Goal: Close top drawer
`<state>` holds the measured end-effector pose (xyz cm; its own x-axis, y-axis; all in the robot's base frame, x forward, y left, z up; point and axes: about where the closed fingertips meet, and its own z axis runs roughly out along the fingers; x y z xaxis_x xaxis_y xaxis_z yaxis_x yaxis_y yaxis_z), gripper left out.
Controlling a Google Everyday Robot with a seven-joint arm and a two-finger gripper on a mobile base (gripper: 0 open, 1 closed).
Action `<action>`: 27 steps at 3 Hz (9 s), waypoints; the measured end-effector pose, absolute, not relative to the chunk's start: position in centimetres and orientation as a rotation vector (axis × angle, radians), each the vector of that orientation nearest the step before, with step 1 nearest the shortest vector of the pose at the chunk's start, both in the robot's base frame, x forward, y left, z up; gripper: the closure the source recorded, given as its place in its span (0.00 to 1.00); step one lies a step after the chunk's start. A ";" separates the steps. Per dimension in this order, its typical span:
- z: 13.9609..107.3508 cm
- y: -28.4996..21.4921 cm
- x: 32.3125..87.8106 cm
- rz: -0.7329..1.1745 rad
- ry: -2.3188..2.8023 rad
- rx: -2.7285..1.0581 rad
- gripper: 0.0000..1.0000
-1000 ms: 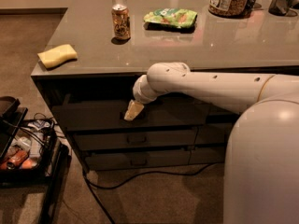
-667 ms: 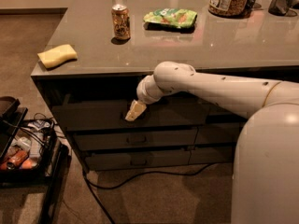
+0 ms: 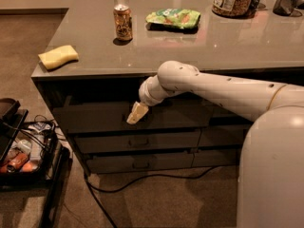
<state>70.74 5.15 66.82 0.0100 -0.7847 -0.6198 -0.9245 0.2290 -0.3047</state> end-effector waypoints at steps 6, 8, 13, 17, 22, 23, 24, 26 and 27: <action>67.9 3.5 64.9 0.196 1.868 -1.491 0.00; 67.5 3.5 64.3 0.249 1.859 -1.486 0.00; 68.7 4.9 60.7 0.460 1.714 -1.414 0.00; 67.3 5.0 60.5 0.489 1.744 -1.414 0.89; 64.5 4.9 66.4 0.489 1.738 -1.431 1.00; 64.6 5.0 67.0 0.472 1.735 -1.422 1.00; 64.6 5.0 67.2 0.464 1.733 -1.418 1.00; 64.6 5.0 67.7 0.445 1.728 -1.410 0.82; 64.6 5.0 67.7 0.445 1.728 -1.410 0.59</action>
Offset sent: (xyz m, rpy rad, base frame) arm -0.0626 0.0140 0.0363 0.1246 0.0199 0.0405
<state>67.72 5.03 64.58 -0.0141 -0.6267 -0.7792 -0.9249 0.3042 -0.2279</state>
